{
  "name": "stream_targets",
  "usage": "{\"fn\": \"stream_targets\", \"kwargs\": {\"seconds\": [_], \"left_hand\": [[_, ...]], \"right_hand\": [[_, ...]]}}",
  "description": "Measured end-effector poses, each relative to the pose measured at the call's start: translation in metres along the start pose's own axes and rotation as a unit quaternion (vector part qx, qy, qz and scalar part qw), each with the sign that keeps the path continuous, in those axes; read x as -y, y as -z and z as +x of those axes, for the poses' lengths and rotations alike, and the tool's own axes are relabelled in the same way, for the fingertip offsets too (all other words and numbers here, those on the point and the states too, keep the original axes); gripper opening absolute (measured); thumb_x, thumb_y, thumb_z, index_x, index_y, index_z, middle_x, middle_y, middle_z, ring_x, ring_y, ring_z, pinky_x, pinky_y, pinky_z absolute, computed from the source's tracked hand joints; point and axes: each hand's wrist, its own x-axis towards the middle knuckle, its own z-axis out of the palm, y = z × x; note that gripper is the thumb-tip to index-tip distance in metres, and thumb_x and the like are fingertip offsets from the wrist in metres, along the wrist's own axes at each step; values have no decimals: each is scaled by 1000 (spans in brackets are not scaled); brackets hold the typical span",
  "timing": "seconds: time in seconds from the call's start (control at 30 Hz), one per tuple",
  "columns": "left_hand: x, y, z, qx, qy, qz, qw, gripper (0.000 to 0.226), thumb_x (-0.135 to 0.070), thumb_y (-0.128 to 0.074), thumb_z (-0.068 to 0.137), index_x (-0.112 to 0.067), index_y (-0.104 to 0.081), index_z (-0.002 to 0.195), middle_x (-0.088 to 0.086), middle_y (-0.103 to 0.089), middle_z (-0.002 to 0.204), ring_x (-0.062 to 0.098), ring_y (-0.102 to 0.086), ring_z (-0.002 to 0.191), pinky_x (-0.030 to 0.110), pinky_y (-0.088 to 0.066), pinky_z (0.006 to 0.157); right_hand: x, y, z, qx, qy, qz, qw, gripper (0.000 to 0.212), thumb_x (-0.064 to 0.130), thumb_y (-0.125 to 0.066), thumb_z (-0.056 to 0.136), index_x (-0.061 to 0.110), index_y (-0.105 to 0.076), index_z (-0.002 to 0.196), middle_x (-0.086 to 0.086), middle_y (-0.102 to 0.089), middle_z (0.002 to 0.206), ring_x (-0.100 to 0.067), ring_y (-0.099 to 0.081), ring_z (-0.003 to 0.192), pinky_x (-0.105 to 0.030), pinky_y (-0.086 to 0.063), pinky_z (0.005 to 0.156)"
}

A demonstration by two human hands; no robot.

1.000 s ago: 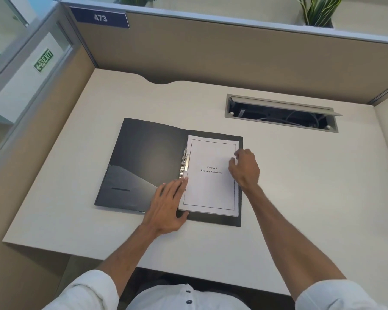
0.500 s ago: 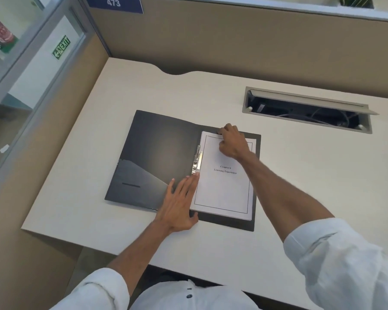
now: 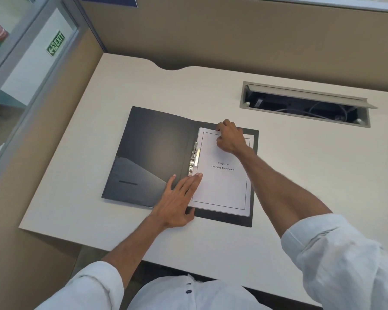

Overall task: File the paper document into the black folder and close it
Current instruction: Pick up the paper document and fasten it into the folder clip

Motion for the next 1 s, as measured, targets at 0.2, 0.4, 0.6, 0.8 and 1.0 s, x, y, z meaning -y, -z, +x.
{"fn": "stream_targets", "kwargs": {"seconds": [0.2, 0.4, 0.6, 0.8, 1.0], "left_hand": [[0, 1, 8, 24, -51, 46, 997, 105, -42, -60, 98, -24, 6, 178, -2, -4, 187, 25, -21, 173, 72, -15, 135], [0, -6, 14, 71, -127, 98, 985, 103, -41, -65, 106, -32, 10, 177, -1, 2, 188, 30, -12, 175, 71, -4, 138], [2, -4, 13, 68, -135, 101, 983, 99, -41, -62, 107, -33, 8, 177, 0, -2, 188, 32, -16, 174, 72, -5, 137], [2, -3, 11, 68, -126, 94, 985, 95, -40, -58, 108, -33, 6, 177, 0, -5, 188, 29, -19, 174, 73, -8, 137], [5, -1, 0, -74, -84, 12, 994, 80, -37, -51, 104, -24, -19, 177, -2, -29, 181, 21, -36, 166, 62, -24, 137]], "right_hand": [[3, -3, -1, -2, -7, 2, 1000, 44, 4, -51, 101, 5, -57, 145, -12, -50, 150, -33, -48, 143, -53, -40, 121], [4, -4, -1, -3, -14, -1, 1000, 41, 5, -51, 102, 4, -57, 142, -13, -50, 149, -34, -48, 141, -53, -41, 119], [3, -3, -2, -1, -9, 0, 1000, 43, 6, -51, 102, 7, -56, 145, -11, -49, 150, -32, -47, 143, -52, -40, 119], [4, -3, -4, -6, -5, 5, 1000, 44, 7, -52, 103, 7, -55, 146, -11, -49, 151, -32, -48, 143, -52, -39, 120], [-10, 5, -20, -111, -53, 162, 979, 46, 1, -52, 100, 8, -61, 145, -11, -59, 143, -30, -56, 138, -46, -45, 116]]}}
